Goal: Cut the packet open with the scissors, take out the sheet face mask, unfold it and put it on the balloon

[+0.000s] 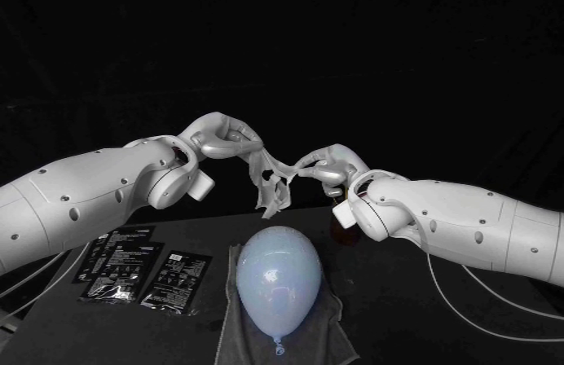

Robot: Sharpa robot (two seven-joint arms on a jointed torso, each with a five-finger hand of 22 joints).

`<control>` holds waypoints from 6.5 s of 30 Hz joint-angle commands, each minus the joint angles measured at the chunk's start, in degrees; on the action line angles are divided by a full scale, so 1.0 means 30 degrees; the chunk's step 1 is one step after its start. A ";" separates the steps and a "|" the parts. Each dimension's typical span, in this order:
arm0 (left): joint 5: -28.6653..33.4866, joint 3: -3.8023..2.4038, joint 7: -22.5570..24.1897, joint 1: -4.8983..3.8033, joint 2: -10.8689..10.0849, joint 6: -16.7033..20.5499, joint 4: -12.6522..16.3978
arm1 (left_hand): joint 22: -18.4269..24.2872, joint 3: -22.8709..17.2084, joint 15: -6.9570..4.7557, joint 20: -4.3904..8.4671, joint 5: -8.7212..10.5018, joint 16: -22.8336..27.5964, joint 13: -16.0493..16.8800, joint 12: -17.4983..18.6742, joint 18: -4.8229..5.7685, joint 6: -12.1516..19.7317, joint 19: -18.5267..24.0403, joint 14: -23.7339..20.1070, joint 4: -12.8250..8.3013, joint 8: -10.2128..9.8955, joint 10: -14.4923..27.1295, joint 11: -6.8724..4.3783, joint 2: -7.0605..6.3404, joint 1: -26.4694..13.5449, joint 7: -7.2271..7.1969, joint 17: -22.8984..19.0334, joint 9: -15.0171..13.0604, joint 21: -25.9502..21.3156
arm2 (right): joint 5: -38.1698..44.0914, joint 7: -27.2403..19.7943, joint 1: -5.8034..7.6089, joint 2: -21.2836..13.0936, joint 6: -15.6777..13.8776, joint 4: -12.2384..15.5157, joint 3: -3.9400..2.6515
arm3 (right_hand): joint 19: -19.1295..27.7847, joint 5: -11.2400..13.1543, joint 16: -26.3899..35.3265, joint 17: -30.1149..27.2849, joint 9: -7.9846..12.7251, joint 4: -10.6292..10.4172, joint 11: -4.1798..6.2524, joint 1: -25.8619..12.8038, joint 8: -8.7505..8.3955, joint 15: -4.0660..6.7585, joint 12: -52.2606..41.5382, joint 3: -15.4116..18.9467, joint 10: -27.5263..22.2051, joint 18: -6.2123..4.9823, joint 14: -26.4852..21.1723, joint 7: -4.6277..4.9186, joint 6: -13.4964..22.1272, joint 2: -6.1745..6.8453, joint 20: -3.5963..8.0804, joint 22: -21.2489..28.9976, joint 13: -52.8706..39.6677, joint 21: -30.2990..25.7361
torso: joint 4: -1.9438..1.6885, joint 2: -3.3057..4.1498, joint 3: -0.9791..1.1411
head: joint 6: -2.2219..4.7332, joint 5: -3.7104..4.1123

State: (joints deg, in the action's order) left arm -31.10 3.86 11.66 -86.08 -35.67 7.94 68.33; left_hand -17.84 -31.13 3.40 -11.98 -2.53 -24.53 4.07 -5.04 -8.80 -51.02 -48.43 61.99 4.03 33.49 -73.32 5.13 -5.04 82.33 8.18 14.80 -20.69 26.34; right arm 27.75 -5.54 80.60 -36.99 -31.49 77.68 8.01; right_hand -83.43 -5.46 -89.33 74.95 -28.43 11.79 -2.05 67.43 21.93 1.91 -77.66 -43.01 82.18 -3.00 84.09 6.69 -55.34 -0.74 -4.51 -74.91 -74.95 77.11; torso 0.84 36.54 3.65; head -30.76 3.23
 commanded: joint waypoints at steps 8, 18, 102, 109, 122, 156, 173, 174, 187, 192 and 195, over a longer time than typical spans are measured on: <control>-0.0169 0.0075 -0.0041 0.0005 0.0214 -0.0295 -0.0336 | -0.0044 0.0085 0.0019 0.0002 -0.0066 0.0125 0.0033 0.0128 -0.0103 -0.0156 0.0179 0.0145 0.0049 0.0039 -0.0125 0.0016 0.0114 0.0093 0.0019 0.0037 -0.1577 0.0095 | -0.1293 -0.1874 0.0236 -0.0147 -0.1487 0.0245 -0.0117 | -0.0269 -0.0289 -0.0185 0.4879 -0.0042 0.0098 0.0105 -0.0025 0.0098 -0.0033 -0.0241 -0.0016 0.0306 0.0051 0.1917 -0.0095 -0.0313 0.0164 0.0053 -0.3759 -0.1087 0.0303 | 0.0013 -0.0017 -0.0002 | 0.0077 0.0006; -0.0207 0.0131 0.0054 0.0049 0.0193 -0.0149 -0.0604 | -0.0044 0.0085 0.0019 0.0002 -0.0066 0.0125 0.0033 0.0128 -0.0103 -0.0156 0.0179 0.0145 0.0049 0.0039 -0.0125 0.0016 0.0114 0.0093 0.0019 0.0037 -0.1577 0.0095 | -0.0244 -0.0883 0.0759 -0.0224 -0.0649 -0.0088 -0.0236 | -0.0500 -0.0667 -0.0223 0.5016 -0.0087 0.0128 0.0219 -0.0111 0.0176 0.0056 -0.0664 -0.0096 0.0627 0.0153 0.1969 -0.0225 -0.0627 0.0254 0.0138 -0.3907 -0.1548 0.0757 | -0.0006 -0.0022 -0.0003 | 0.0211 0.0069; 0.5091 0.1156 -0.2443 -0.1407 -0.8359 -0.8447 1.1950 | -0.0571 0.0214 0.0017 0.0087 -0.0071 0.0316 0.0036 0.0374 -0.0225 -0.0199 0.0137 0.0277 0.0123 -0.0130 -0.0251 0.0019 0.0099 0.0178 0.0019 0.0325 -0.1797 0.0819 | -0.1033 -0.1674 -0.0192 -0.9975 0.0495 1.4763 0.0720 | -0.0538 -0.0005 -0.0223 0.5016 -0.0216 0.0164 0.0299 -0.0194 0.0239 0.0117 -0.0735 -0.0160 0.0726 0.0170 0.1969 -0.0316 -0.0822 0.0330 0.0207 -0.3930 -0.1688 0.0829 | -0.0048 -0.1585 -0.0096 | 0.1146 -0.0750; 0.4478 0.1765 -0.2549 -0.0157 -0.8520 -0.8355 1.1915 | -0.0591 0.0218 0.0014 0.0091 -0.0072 0.0324 0.0037 0.0379 -0.0233 -0.0205 0.0133 0.0285 0.0123 -0.0136 -0.0258 0.0014 0.0098 0.0184 0.0014 0.0337 -0.1806 0.0849 | -0.0739 -0.1714 -0.2164 -0.9720 0.0608 1.4381 0.0820 | -0.0533 0.0003 -0.0223 0.5016 -0.0221 0.0164 0.0300 -0.0196 0.0242 0.0116 -0.0732 -0.0158 0.0726 0.0168 0.1969 -0.0318 -0.0826 0.0333 0.0208 -0.3927 -0.1686 0.0819 | 0.0028 -0.1555 -0.0086 | -0.0243 -0.0842; 0.0041 0.1919 -0.2177 0.1568 -0.7418 -0.6797 0.9884 | -0.0619 0.0220 0.0006 0.0096 -0.0073 0.0336 0.0037 0.0385 -0.0242 -0.0219 0.0134 0.0293 0.0118 -0.0142 -0.0268 0.0006 0.0094 0.0200 0.0007 0.0353 -0.1820 0.0887 | 0.0888 -0.2113 -0.3890 -0.8488 -0.0343 1.1932 0.0845 | -0.0557 0.0028 -0.0223 0.5016 -0.0234 0.0167 0.0304 -0.0197 0.0248 0.0114 -0.0705 -0.0159 0.0717 0.0180 0.1969 -0.0324 -0.0835 0.0335 0.0211 -0.3943 -0.1664 0.0871 | 0.0032 -0.1192 -0.0125 | -0.2138 -0.0838; -0.3664 0.0811 -0.0732 0.0124 -0.3047 -0.7147 0.3917 | -0.0738 0.0241 -0.0004 0.0123 -0.0070 0.0411 0.0032 0.0419 -0.0270 -0.0242 0.0160 0.0274 0.0107 -0.0191 -0.0271 0.0008 0.0064 0.0241 0.0012 0.0407 -0.1863 0.1043 | 0.1485 -0.2270 -0.2442 -0.7073 -0.1453 0.9475 0.0758 | -0.0610 0.0087 -0.0223 0.5016 -0.0290 0.0177 0.0316 -0.0214 0.0270 0.0115 -0.0709 -0.0149 0.0744 0.0208 0.1969 -0.0339 -0.0866 0.0370 0.0225 -0.3979 -0.1684 0.0986 | -0.0006 -0.0968 -0.0136 | -0.2196 -0.0729; -0.4883 0.0668 -0.1089 -0.0702 -0.2319 -0.8339 0.2657 | -0.0778 0.0257 -0.0001 0.0120 -0.0071 0.0451 0.0027 0.0436 -0.0261 -0.0241 0.0217 0.0248 0.0098 -0.0217 -0.0253 0.0009 0.0049 0.0262 0.0011 0.0428 -0.1881 0.1084 | 0.1151 -0.2355 -0.1464 -0.6652 -0.1770 0.8423 0.0673 | -0.0628 0.0085 -0.0223 0.5016 -0.0303 0.0188 0.0320 -0.0202 0.0269 0.0119 -0.0714 -0.0167 0.0751 0.0217 0.1969 -0.0342 -0.0863 0.0367 0.0228 -0.3991 -0.1695 0.1024 | -0.0014 -0.0895 -0.0146 | -0.2184 -0.0702; -0.4990 0.0666 -0.1113 -0.0713 -0.2254 -0.8282 0.2583 | -0.0785 0.0261 -0.0001 0.0118 -0.0071 0.0458 0.0026 0.0438 -0.0259 -0.0241 0.0228 0.0244 0.0097 -0.0221 -0.0250 0.0010 0.0044 0.0264 0.0012 0.0432 -0.1884 0.1091 | 0.1114 -0.2355 -0.1337 -0.6614 -0.1802 0.8325 0.0669 | -0.0628 0.0085 -0.0223 0.5016 -0.0303 0.0188 0.0320 -0.0202 0.0269 0.0119 -0.0714 -0.0167 0.0751 0.0217 0.1969 -0.0342 -0.0863 0.0367 0.0228 -0.3991 -0.1695 0.1024 | -0.0015 -0.0889 -0.0143 | -0.2175 -0.0698; -0.5501 0.0664 -0.1296 -0.0740 -0.0931 -0.6965 0.1095 | -0.0814 0.0268 -0.0002 0.0115 -0.0070 0.0471 0.0028 0.0434 -0.0253 -0.0247 0.0259 0.0251 0.0108 -0.0236 -0.0263 0.0010 0.0054 0.0266 0.0018 0.0452 -0.1897 0.1122 | 0.0892 -0.1631 -0.0768 -0.6083 -0.1298 0.7597 0.0656 | -0.0584 0.0084 -0.0223 0.5016 -0.0316 0.0191 0.0321 -0.0205 0.0272 0.0121 -0.0670 -0.0172 0.0731 0.0194 0.1969 -0.0342 -0.0865 0.0373 0.0231 -0.3962 -0.1657 0.0932 | -0.0014 -0.0863 -0.0132 | -0.2060 -0.0682; -0.5886 0.0677 -0.1520 -0.0672 -0.0384 -0.7019 0.0516 | -0.0834 0.0280 -0.0004 0.0114 -0.0071 0.0482 0.0028 0.0437 -0.0250 -0.0244 0.0286 0.0252 0.0101 -0.0251 -0.0262 0.0011 0.0030 0.0274 0.0030 0.0467 -0.1906 0.1143 | 0.1002 -0.0620 -0.0752 -0.5659 -0.0748 0.6996 0.0665 | -0.0261 0.0453 -0.0223 0.5016 -0.0313 -0.0085 0.0184 -0.0328 -0.0038 0.0065 -0.0421 -0.0152 0.0570 0.0052 0.1969 -0.0158 -0.0335 0.0239 0.0192 -0.3758 -0.1493 0.0298 | 0.0076 -0.0843 -0.0112 | -0.2023 -0.0704; -0.5997 0.0685 -0.1640 -0.0613 -0.0300 -0.7124 0.0419 | -0.0861 0.0276 -0.0010 0.0116 -0.0073 0.0498 0.0028 0.0439 -0.0250 -0.0246 0.0318 0.0250 0.0081 -0.0269 -0.0261 0.0012 0.0018 0.0306 0.0043 0.0485 -0.1915 0.1172 | 0.1186 0.0062 -0.0783 -0.5266 -0.0096 0.6466 0.0675 | 0.0111 0.0825 -0.0069 0.4515 -0.0228 -0.0298 -0.0139 -0.0511 -0.0622 -0.0205 -0.0106 0.0498 0.0284 -0.0088 0.1777 0.0201 0.0627 0.0490 0.0004 -0.3530 -0.1267 -0.0411 | 0.0053 -0.0804 -0.0105 | -0.2022 -0.0723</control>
State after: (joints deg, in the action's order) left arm -47.87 5.97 7.32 -87.94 -36.72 -13.90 69.74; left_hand -20.33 -30.50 3.42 -11.72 -2.54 -23.22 4.09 -3.95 -9.21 -51.44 -47.86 62.34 4.35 32.59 -73.71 5.14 -5.03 82.79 8.28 16.17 -21.51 29.68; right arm 30.53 -8.75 78.29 -53.15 -35.20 97.55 10.05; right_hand -83.30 -3.17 -89.70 74.95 -29.38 10.89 -2.12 66.14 20.40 1.67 -78.13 -41.89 82.98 -2.98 83.97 7.09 -54.06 0.55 -4.39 -74.94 -74.94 76.10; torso 0.97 34.02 3.31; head -36.83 1.12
